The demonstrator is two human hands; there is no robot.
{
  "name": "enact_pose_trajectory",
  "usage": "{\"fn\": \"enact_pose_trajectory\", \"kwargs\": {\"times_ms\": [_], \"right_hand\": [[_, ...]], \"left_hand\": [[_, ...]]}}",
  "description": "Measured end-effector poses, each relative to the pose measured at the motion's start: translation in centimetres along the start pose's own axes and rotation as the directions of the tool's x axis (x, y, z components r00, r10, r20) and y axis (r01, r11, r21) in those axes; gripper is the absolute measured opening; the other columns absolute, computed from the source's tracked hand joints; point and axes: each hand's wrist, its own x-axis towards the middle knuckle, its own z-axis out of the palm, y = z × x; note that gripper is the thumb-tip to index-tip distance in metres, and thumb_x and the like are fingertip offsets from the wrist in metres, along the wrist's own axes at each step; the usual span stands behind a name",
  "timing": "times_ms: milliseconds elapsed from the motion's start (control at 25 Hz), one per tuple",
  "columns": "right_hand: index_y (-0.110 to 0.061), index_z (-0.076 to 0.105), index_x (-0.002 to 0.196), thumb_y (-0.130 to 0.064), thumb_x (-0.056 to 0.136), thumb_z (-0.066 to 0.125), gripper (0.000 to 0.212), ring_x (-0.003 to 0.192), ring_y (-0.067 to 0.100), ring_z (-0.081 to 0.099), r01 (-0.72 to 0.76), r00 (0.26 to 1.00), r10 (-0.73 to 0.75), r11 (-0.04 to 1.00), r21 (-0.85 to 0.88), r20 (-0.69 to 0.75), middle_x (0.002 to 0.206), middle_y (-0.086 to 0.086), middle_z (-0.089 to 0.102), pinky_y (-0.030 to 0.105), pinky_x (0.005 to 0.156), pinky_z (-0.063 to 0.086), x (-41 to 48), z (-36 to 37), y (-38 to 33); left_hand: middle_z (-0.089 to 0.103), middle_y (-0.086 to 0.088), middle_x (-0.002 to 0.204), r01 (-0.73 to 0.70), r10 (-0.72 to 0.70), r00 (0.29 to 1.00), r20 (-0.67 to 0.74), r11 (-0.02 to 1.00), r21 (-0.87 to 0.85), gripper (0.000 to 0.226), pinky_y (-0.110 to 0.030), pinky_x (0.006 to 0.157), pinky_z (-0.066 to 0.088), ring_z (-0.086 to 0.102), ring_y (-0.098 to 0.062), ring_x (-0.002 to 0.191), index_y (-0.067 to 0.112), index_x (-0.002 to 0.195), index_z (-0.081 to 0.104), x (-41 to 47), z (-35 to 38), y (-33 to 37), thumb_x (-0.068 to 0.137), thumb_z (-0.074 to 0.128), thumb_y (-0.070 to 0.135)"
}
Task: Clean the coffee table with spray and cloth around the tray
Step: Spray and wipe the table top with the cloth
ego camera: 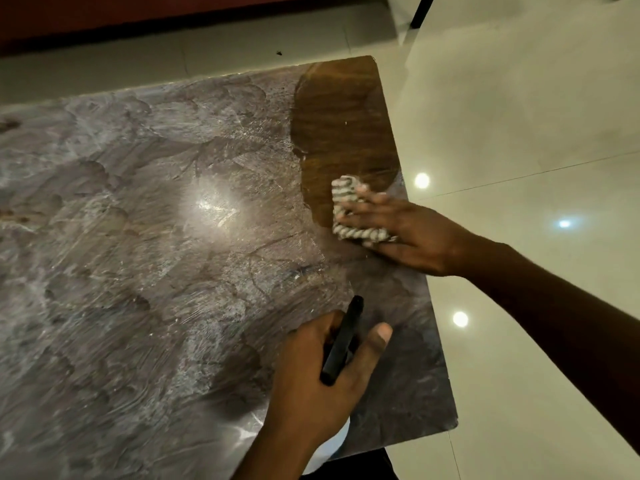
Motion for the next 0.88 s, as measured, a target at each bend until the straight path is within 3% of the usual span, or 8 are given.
{"fn": "enact_pose_trajectory", "kwargs": {"times_ms": [120, 280, 400, 520, 720, 800, 880], "right_hand": [[-0.030, 0.045, 0.161, -0.029, 0.108, 0.060, 0.055, 0.166, 0.014, 0.013, -0.237, 0.953, 0.257, 0.962, 0.135, -0.162, 0.174, -0.007, 0.029, 0.048, 0.134, 0.020, -1.7, -0.9, 1.3], [-0.025, 0.048, 0.159, -0.035, 0.102, 0.059, 0.059, 0.166, 0.021, 0.011, -0.362, 0.872, 0.434, 0.883, 0.298, -0.227, 0.174, -0.001, 0.029, 0.047, 0.135, 0.014, 1.9, -0.1, -1.2], [-0.028, 0.047, 0.159, -0.034, 0.103, 0.057, 0.057, 0.166, 0.018, 0.010, -0.283, 0.936, 0.325, 0.923, 0.263, -0.133, 0.174, -0.005, 0.029, 0.043, 0.135, 0.011, 0.9, 1.8, -3.5], [-0.027, 0.048, 0.159, -0.030, 0.105, 0.058, 0.055, 0.166, 0.016, 0.012, -0.257, 0.955, 0.285, 0.935, 0.244, -0.086, 0.173, -0.006, 0.032, 0.046, 0.135, 0.013, -2.6, 2.7, -3.2], [-0.030, 0.045, 0.160, -0.029, 0.104, 0.061, 0.058, 0.165, 0.015, 0.013, -0.387, 0.873, 0.459, 0.857, 0.340, -0.164, 0.175, -0.006, 0.028, 0.042, 0.136, 0.012, -2.2, 1.5, -1.8], [-0.031, 0.044, 0.160, -0.025, 0.107, 0.060, 0.056, 0.166, 0.015, 0.010, -0.408, 0.853, 0.489, 0.843, 0.350, -0.182, 0.176, -0.006, 0.026, 0.040, 0.136, 0.009, -0.3, 1.7, -2.6], [-0.030, 0.044, 0.161, -0.029, 0.107, 0.059, 0.056, 0.166, 0.018, 0.009, -0.305, 0.928, 0.347, 0.917, 0.257, -0.137, 0.176, -0.004, 0.026, 0.041, 0.136, 0.010, -0.4, 2.6, -3.4]], "left_hand": [[0.058, 0.005, 0.061, -0.064, 0.064, 0.998, -0.005, 0.998, -0.003, 0.052, -0.043, 0.063, 0.054, 0.060, -0.013, 0.056, 0.024, 0.076, 0.062, -1.3, -0.1, 0.0, 0.087, 0.070, 0.075], [0.055, 0.005, 0.058, -0.054, 0.049, 0.996, -0.078, 0.996, -0.069, 0.049, -0.030, 0.059, 0.049, 0.059, -0.013, 0.055, 0.028, 0.069, 0.060, -3.7, 0.5, -1.3, 0.090, 0.075, 0.069], [0.055, -0.004, 0.056, -0.053, 0.046, 0.994, -0.101, 0.996, -0.068, 0.057, -0.025, 0.058, 0.047, 0.059, -0.016, 0.054, 0.024, 0.062, 0.059, -5.4, 1.4, -2.6, 0.090, 0.072, 0.072], [0.055, -0.015, 0.057, -0.007, -0.002, 0.997, -0.081, 0.994, -0.107, 0.070, -0.045, 0.060, 0.052, 0.060, -0.028, 0.054, 0.010, 0.063, 0.060, -7.3, 2.9, -3.9, 0.086, 0.070, 0.076], [0.055, -0.005, 0.058, -0.028, 0.010, 0.996, -0.089, 0.979, -0.202, 0.053, -0.018, 0.062, 0.047, 0.060, -0.012, 0.055, 0.020, 0.068, 0.059, -9.9, 4.8, -5.7, 0.089, 0.077, 0.065], [0.052, -0.005, 0.057, -0.048, 0.026, 0.993, -0.119, 0.981, -0.186, 0.050, -0.017, 0.060, 0.043, 0.056, -0.011, 0.052, 0.024, 0.066, 0.056, -10.2, 5.7, -6.0, 0.092, 0.076, 0.062], [0.046, -0.011, 0.056, -0.068, 0.045, 0.983, -0.178, 0.990, -0.122, 0.055, -0.026, 0.053, 0.040, 0.051, -0.013, 0.048, 0.025, 0.062, 0.049, -10.2, 6.7, -6.3, 0.095, 0.076, 0.060]]}}
